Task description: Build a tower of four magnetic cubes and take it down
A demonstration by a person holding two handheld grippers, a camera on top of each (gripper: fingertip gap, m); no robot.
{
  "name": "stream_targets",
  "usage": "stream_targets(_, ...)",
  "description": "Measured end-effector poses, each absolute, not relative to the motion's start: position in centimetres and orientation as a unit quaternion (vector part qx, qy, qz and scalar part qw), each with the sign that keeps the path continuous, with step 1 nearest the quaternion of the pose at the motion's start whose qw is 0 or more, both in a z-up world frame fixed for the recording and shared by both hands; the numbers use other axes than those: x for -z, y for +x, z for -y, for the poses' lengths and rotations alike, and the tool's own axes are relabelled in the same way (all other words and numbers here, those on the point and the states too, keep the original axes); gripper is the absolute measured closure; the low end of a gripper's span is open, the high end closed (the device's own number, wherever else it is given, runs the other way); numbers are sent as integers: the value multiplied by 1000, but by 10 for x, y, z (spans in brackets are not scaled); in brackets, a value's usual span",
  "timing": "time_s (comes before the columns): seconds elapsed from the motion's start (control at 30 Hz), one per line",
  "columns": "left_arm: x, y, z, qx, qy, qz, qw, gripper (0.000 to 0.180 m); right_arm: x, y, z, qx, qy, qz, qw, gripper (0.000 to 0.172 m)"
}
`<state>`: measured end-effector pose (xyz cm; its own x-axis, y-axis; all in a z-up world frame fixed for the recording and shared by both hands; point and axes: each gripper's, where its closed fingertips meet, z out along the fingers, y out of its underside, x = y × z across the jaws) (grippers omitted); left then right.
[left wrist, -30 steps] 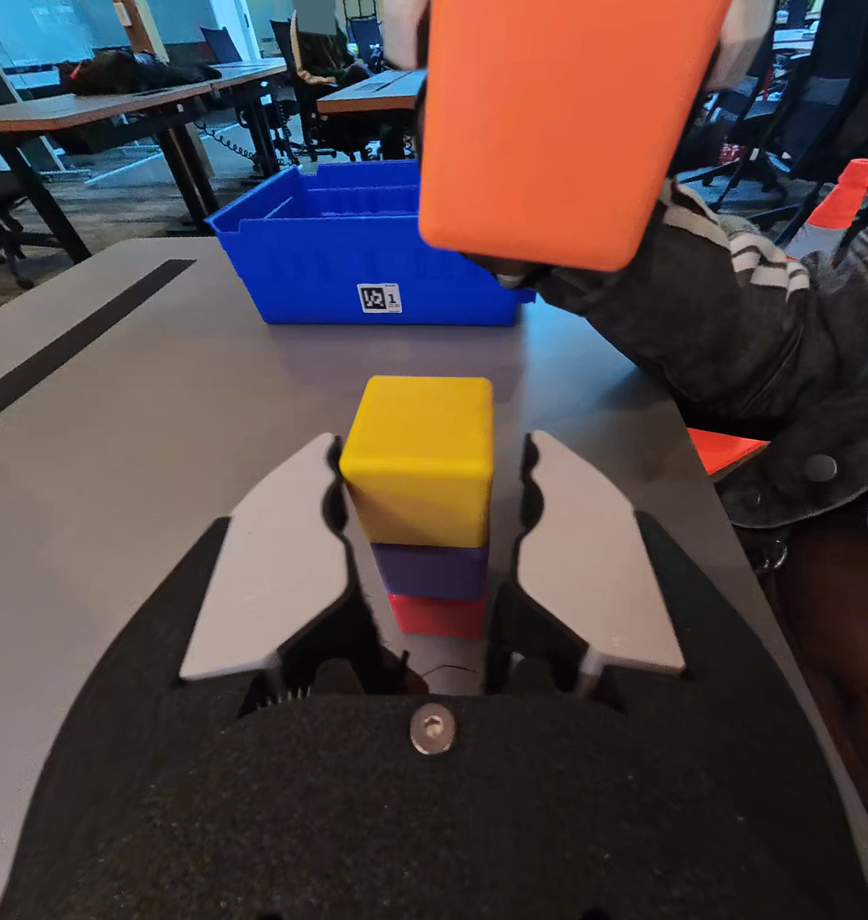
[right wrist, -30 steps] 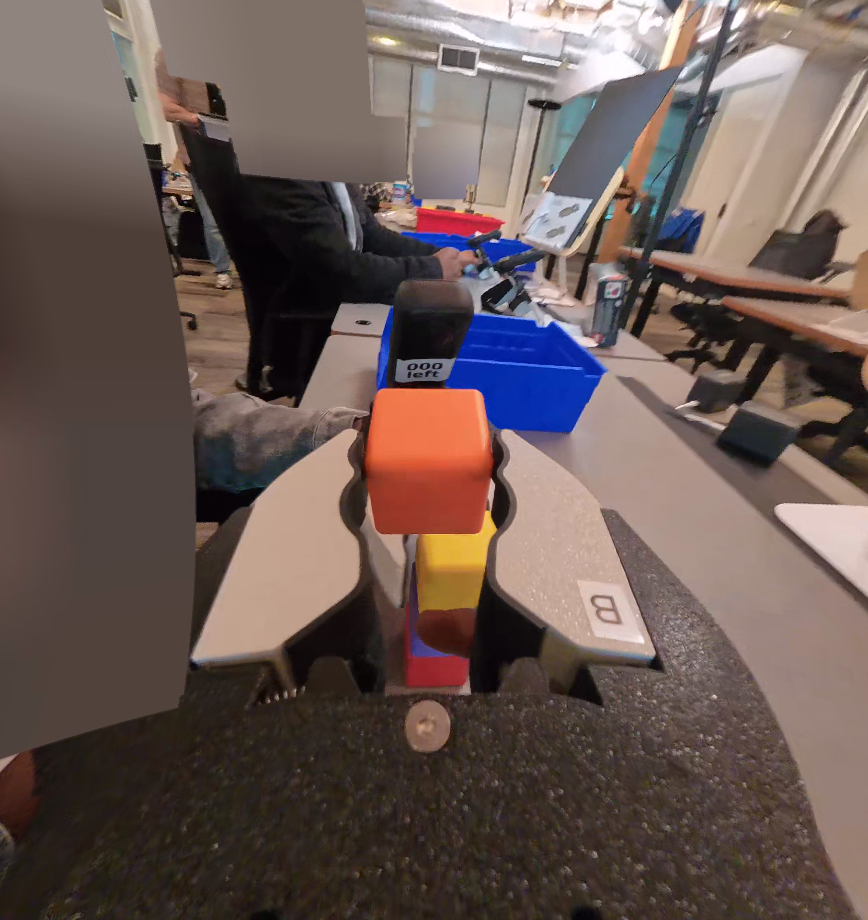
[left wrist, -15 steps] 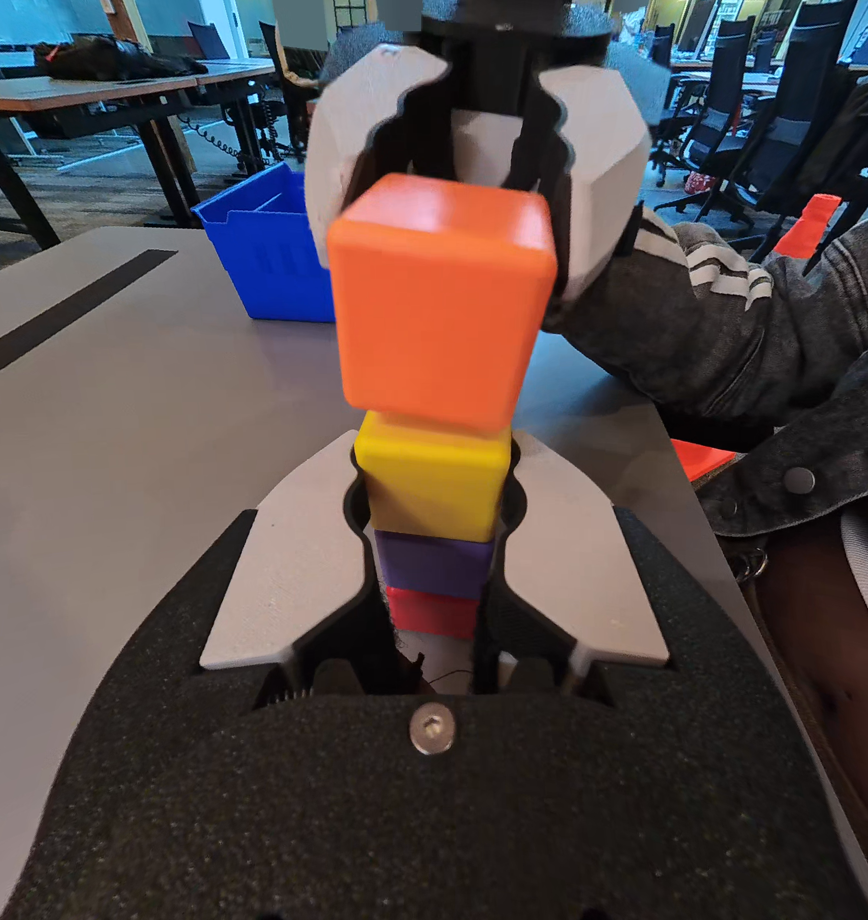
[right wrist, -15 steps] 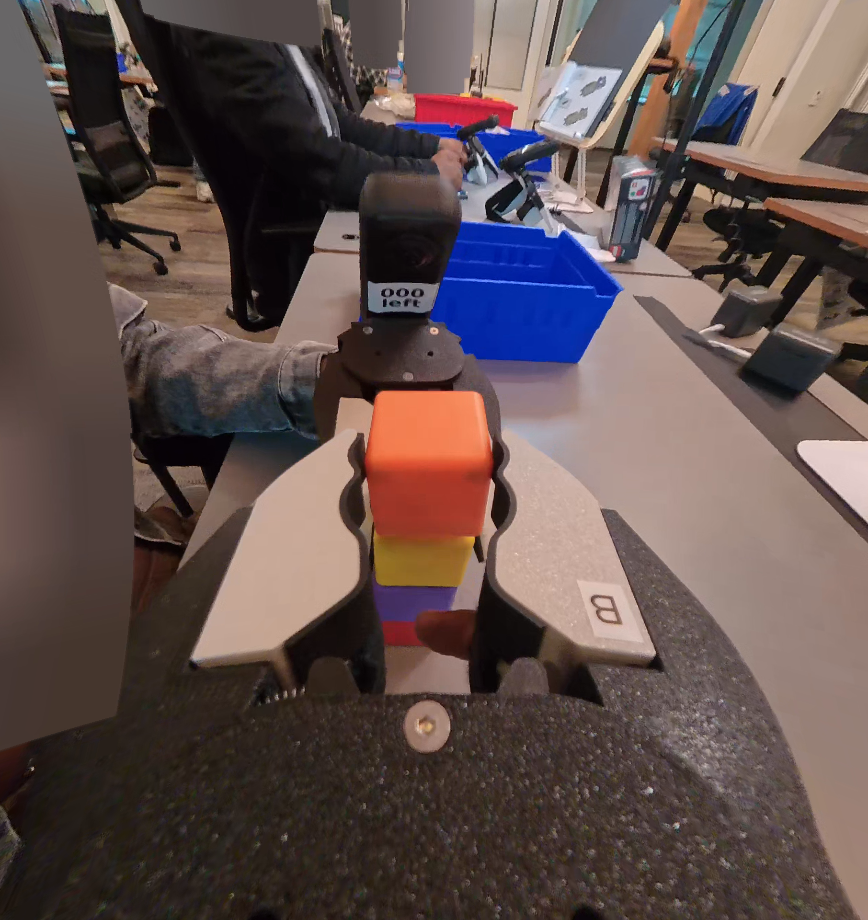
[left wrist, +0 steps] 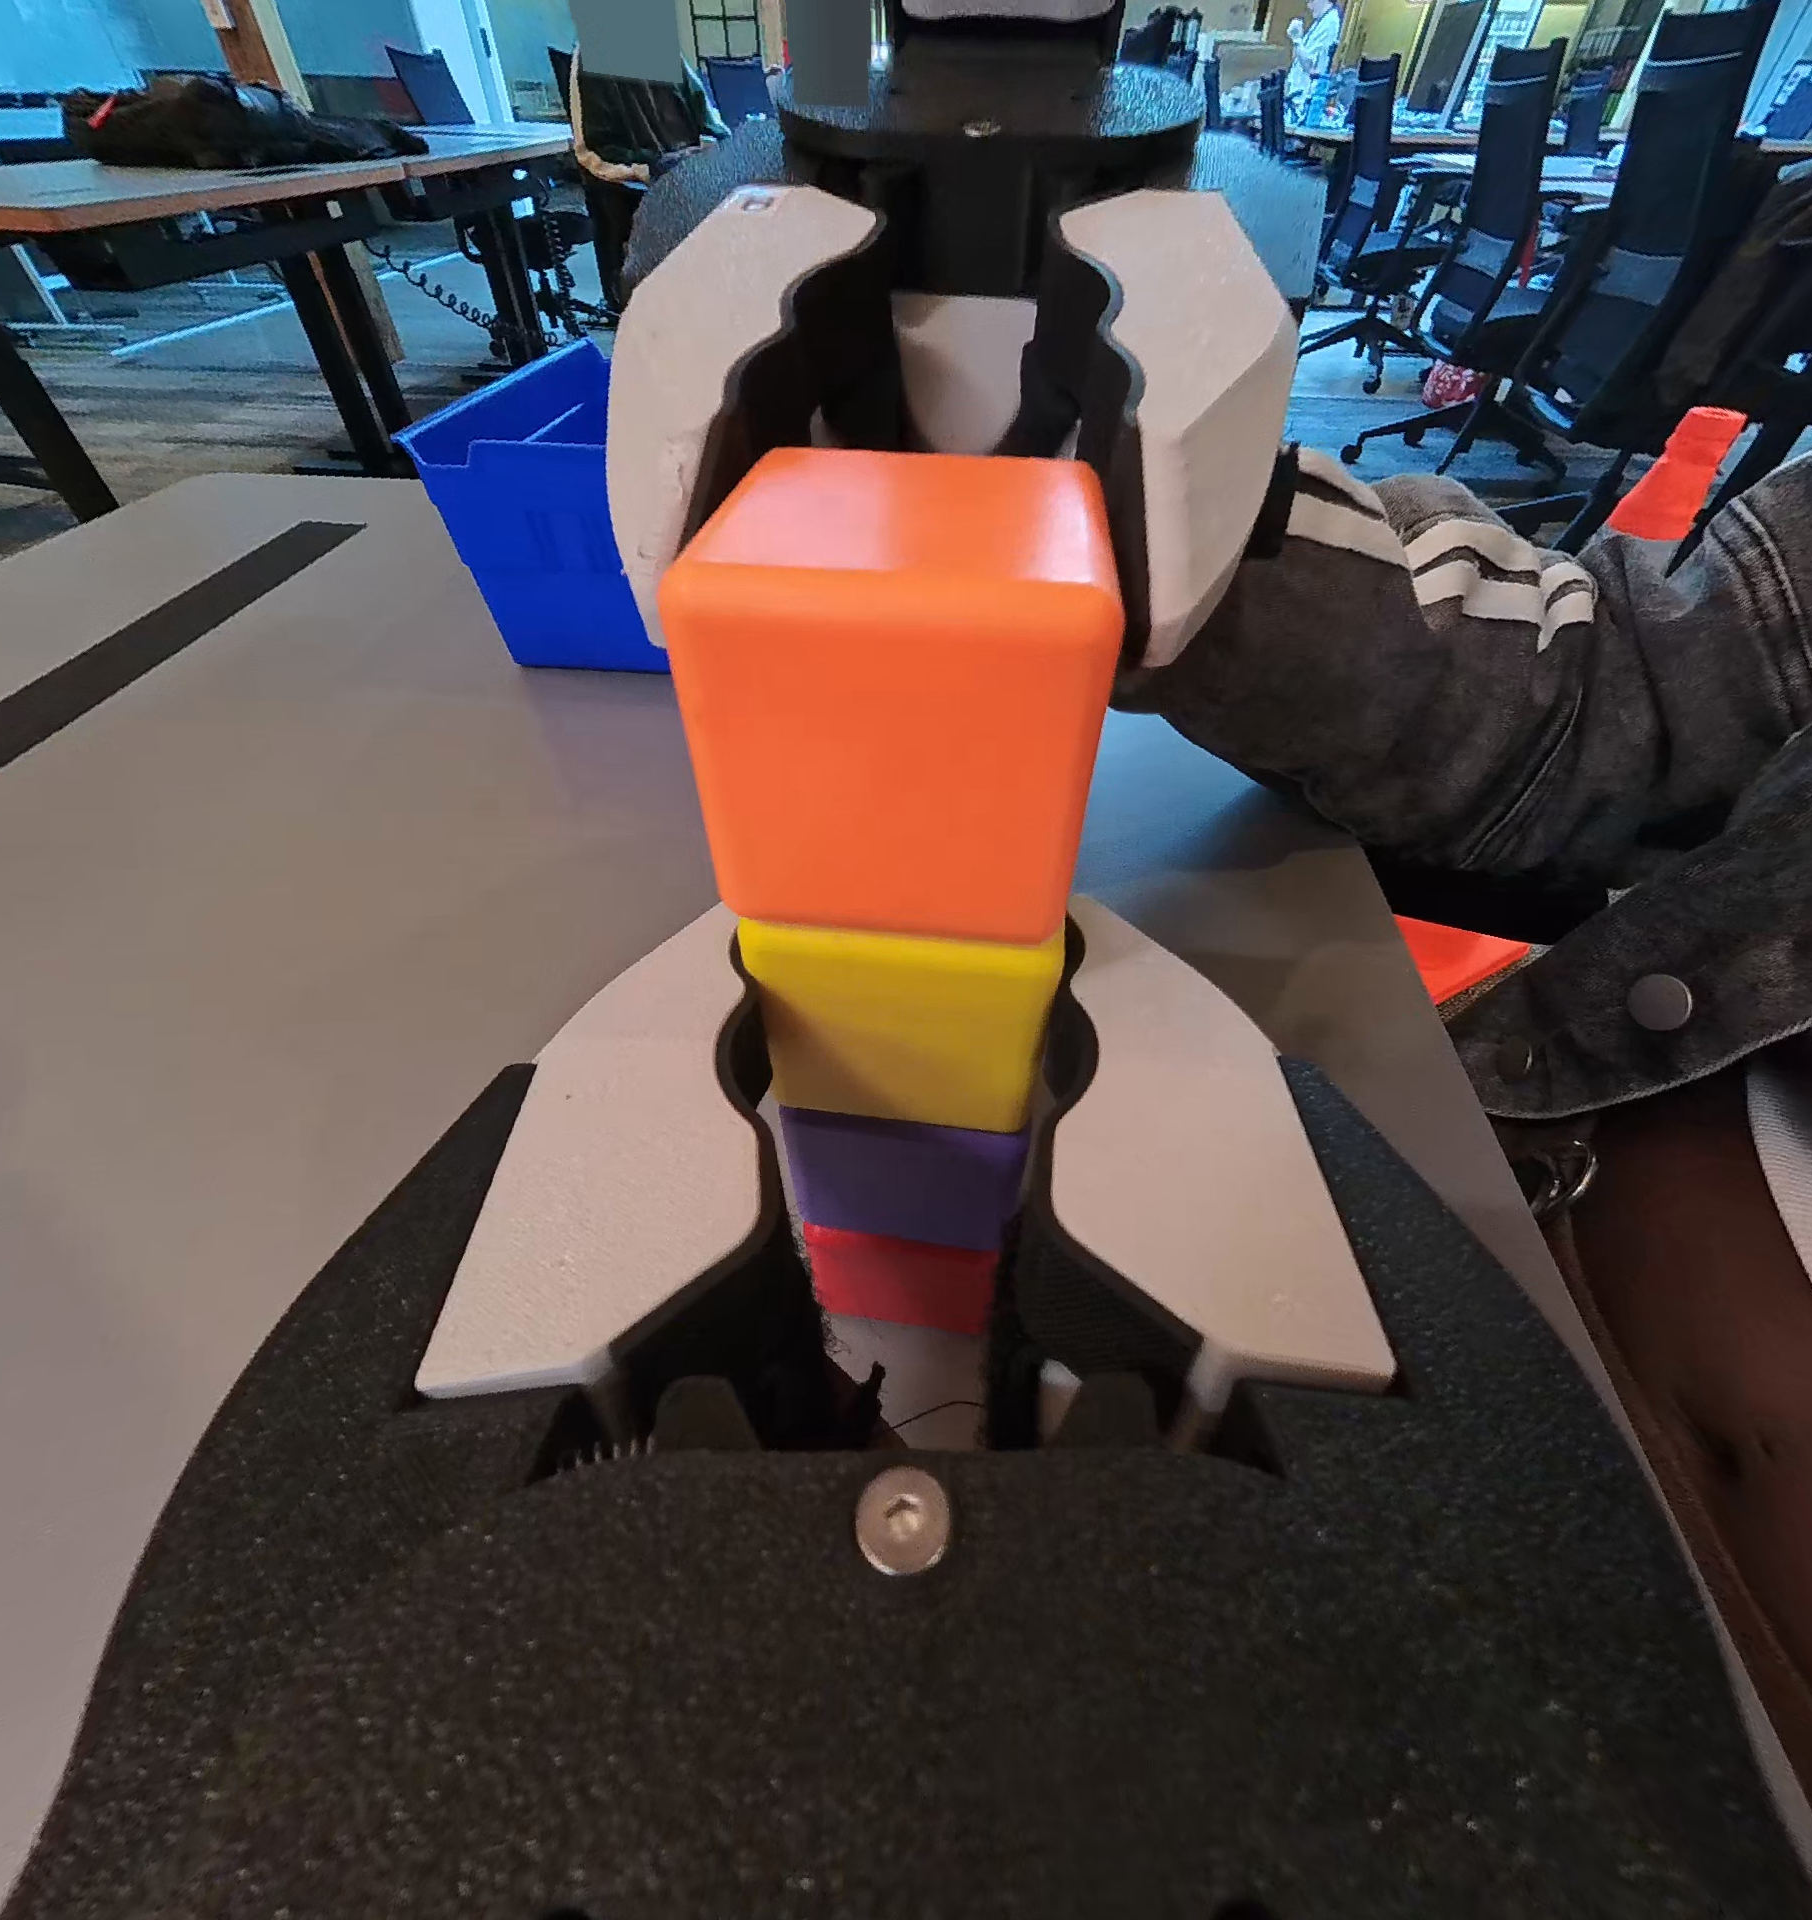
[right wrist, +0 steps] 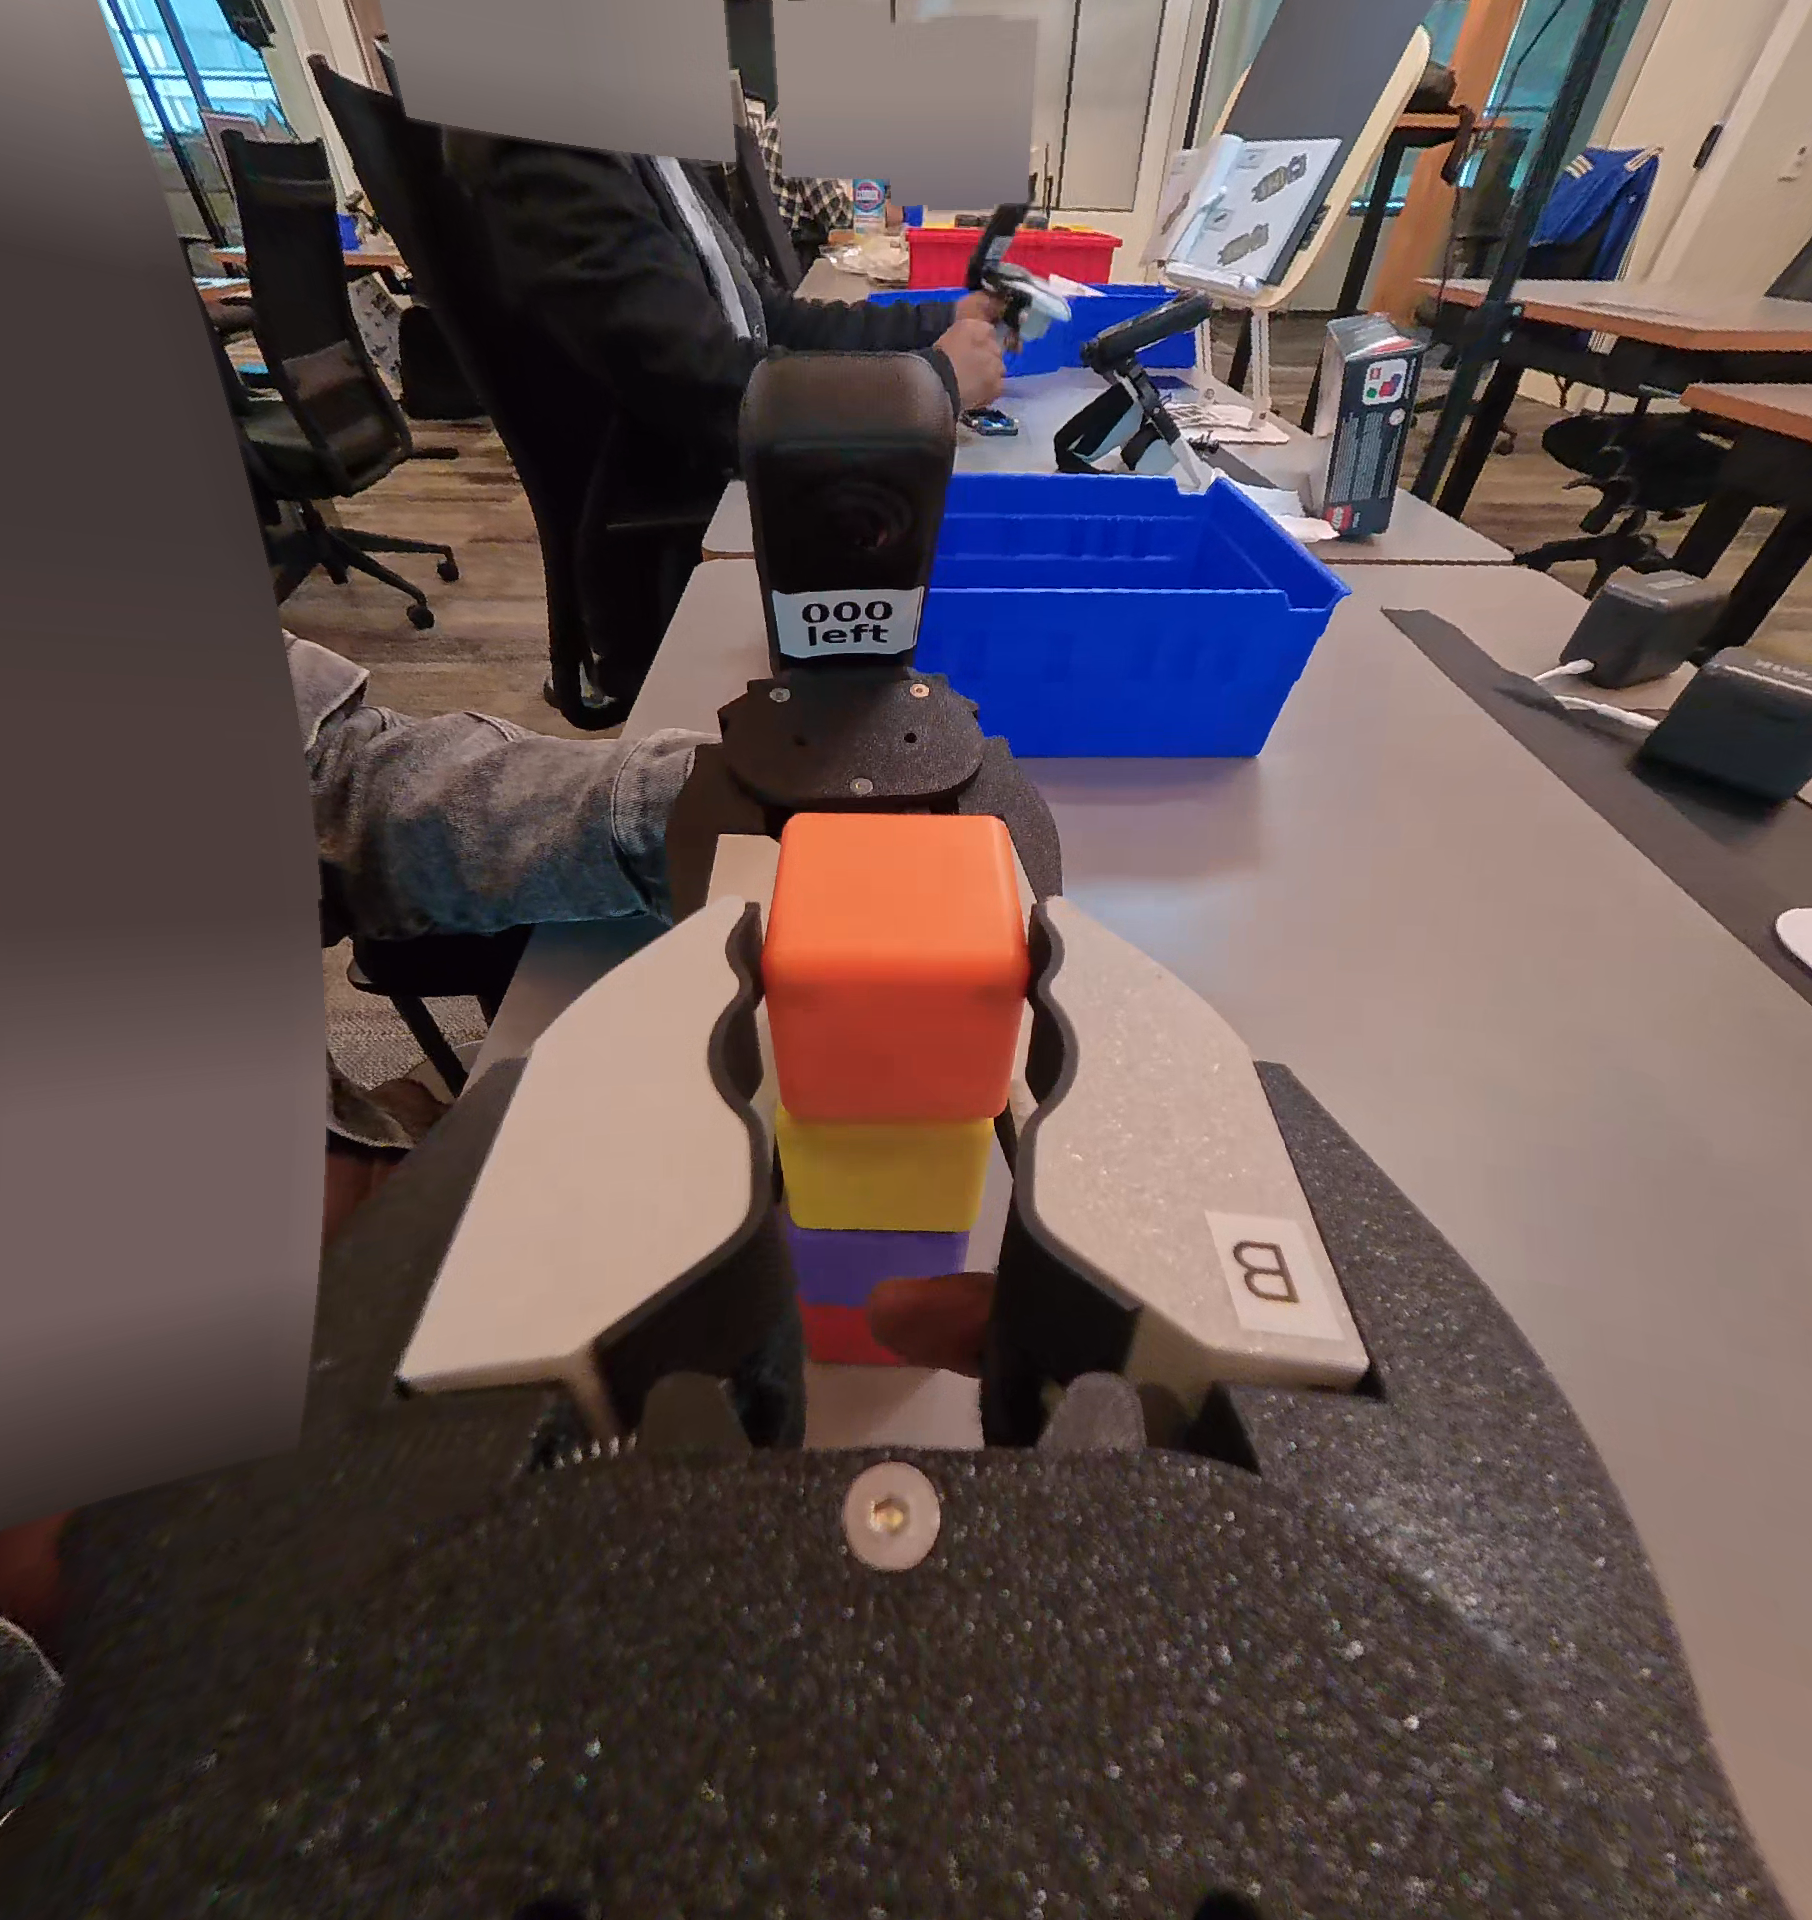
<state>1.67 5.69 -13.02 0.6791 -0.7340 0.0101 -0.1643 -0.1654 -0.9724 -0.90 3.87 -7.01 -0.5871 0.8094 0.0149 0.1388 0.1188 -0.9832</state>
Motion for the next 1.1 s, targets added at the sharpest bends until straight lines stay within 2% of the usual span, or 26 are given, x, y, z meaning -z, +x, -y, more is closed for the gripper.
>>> stream_targets(0.2, 130, 17, -57, 251, -720, -315, 565, 129, 69, -9, -39, -572, -332, 683, 310, 123)
stream_targets(0.3, 125, 15, -53, 260, -719, -315, 562, 100, 58, -6, -44, -578, -329, 665, 338, 97)
stream_targets(0.5, 91, 0, -33, 261, -671, -327, 613, 68, 46, 23, -57, -550, -356, 664, 361, 63)
stream_targets(0.6, 62, -4, -18, 285, -610, -324, 665, 58, 48, 39, -58, -544, -351, 661, 379, 55)
stream_targets(0.73, 31, -15, 2, 332, -549, -299, 706, 61, 48, 51, -64, -562, -338, 636, 407, 54)
stream_targets(0.97, 47, -15, -6, 309, -597, -303, 675, 65, 54, 48, -69, -590, -348, 620, 384, 58)
stream_targets(1.1, 74, -10, -7, 287, -648, -338, 619, 65, 71, 48, -64, -564, -357, 655, 354, 59)
